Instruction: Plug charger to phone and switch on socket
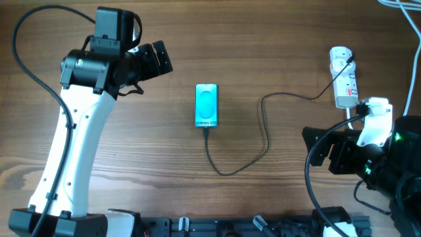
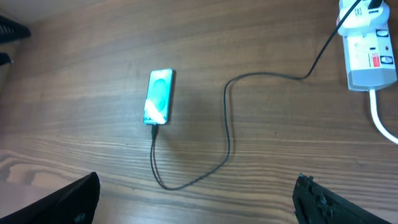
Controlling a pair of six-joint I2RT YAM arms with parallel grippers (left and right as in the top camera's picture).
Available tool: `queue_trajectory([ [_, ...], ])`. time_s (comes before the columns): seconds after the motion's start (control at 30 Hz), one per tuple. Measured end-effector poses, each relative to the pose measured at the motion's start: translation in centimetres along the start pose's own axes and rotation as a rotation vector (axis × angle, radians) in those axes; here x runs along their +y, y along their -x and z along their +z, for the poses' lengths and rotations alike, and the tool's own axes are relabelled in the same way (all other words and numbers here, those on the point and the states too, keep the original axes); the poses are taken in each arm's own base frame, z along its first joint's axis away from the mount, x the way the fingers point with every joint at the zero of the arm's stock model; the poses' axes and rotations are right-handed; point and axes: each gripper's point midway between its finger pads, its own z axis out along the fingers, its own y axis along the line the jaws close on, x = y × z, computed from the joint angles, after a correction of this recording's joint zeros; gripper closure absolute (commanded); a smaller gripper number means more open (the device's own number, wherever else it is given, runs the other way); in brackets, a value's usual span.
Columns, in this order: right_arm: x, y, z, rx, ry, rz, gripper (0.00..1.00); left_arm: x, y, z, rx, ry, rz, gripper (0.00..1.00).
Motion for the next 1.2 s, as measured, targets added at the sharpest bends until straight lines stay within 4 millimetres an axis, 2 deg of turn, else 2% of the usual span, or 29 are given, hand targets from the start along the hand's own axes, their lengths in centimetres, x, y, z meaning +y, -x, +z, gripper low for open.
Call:
queue_trajectory([
  [0.13,0.3,-0.6,-0.5,0.004,0.012,-0.010,0.00,0.0,0.0,0.0,0.000,0.000,0.000,0.00],
  [0.27,-0.2,-3.4,-0.8,0.108,-0.009,0.042,0.00,0.0,0.0,0.0,0.000,-0.001,0.000,0.00],
  [0.33,-0.4,-4.1,-0.9,0.135,-0.019,0.085,0.00,0.0,0.0,0.0,0.000,0.000,0.000,0.00],
  [0.57,-0.4,-4.2,-0.9,0.138,-0.024,0.186,0.00,0.0,0.0,0.0,0.000,0.000,0.000,0.00],
  [1.2,-0.3,-3.8,-0.8,0.122,-0.018,0.169,0.00,0.0,0.0,0.0,0.000,0.000,0.000,0.00],
])
